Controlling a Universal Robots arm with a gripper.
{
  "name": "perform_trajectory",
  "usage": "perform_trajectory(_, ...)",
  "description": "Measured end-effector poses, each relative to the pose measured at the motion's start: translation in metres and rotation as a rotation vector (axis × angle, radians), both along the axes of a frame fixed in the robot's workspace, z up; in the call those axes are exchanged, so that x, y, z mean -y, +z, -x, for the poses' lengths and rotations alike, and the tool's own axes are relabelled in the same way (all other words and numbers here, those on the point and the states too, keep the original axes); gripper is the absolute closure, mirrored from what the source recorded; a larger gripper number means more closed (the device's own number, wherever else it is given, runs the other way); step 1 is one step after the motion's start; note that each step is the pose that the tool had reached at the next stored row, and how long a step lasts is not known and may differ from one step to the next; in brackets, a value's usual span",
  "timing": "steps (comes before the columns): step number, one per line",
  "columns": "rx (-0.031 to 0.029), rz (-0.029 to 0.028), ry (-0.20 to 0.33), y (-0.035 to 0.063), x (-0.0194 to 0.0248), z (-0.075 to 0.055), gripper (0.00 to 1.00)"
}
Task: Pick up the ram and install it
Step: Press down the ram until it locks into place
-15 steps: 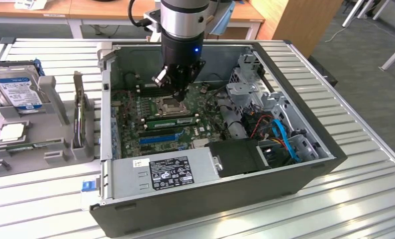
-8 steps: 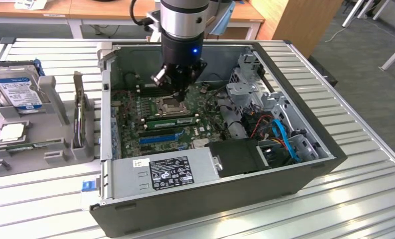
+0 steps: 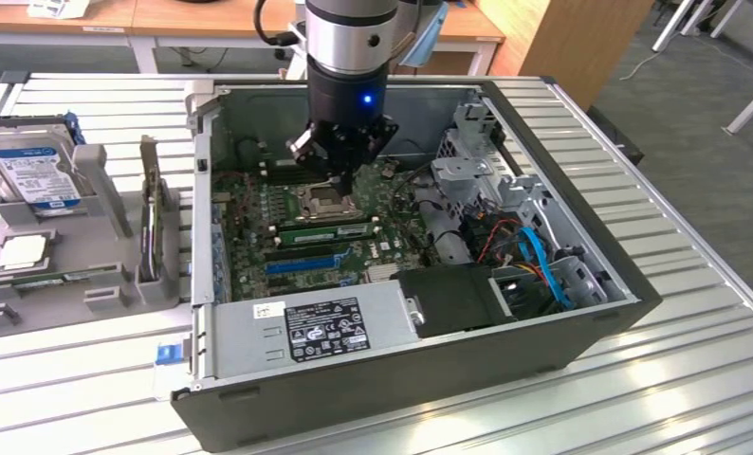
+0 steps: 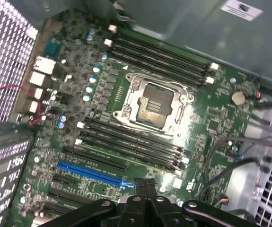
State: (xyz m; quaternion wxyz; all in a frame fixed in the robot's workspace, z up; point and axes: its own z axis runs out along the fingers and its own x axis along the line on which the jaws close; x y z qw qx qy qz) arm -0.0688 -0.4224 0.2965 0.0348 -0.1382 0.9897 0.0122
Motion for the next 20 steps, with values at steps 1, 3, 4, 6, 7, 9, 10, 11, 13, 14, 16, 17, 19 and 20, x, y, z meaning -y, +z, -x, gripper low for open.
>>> perform_trajectory(1,0.0,0.0,-0.014,-0.0002,0.0,0.0,0.9)
perform_trajectory(3,0.0001,0.0,-0.044,-0.0005,0.0,0.0,0.9)
perform_trajectory(4,0.0,0.0,-0.058,-0.0007,0.0,0.0,0.9)
perform_trajectory(6,0.0001,-0.0001,-0.081,-0.001,-0.0001,0.0,0.9)
perform_trajectory(7,0.0001,-0.0002,-0.09,-0.0012,-0.0003,0.0,0.9)
perform_trajectory(9,0.0001,-0.0002,-0.095,-0.0012,-0.0004,0.0,0.9)
perform_trajectory(10,0.0003,0.0,-0.095,-0.0012,-0.0004,0.0,0.9)
perform_trajectory(11,0.0003,0.0001,-0.095,-0.0011,-0.0004,0.0,0.9)
perform_trajectory(13,0.0003,0.0,-0.095,-0.0011,-0.0004,0.0,0.9)
perform_trajectory(14,0.0003,0.0,-0.095,-0.0011,-0.0004,0.0,0.9)
perform_trajectory(16,-0.0003,-0.0001,-0.095,-0.0012,-0.0004,0.0,0.9)
perform_trajectory(17,-0.0063,0.0001,-0.096,-0.0013,-0.0005,0.0001,0.9)
perform_trajectory(19,-0.0207,0.001,-0.103,-0.0013,-0.0004,0.0001,0.9)
perform_trajectory(20,-0.0297,0.0012,-0.107,-0.0014,-0.0005,0.0,0.9)
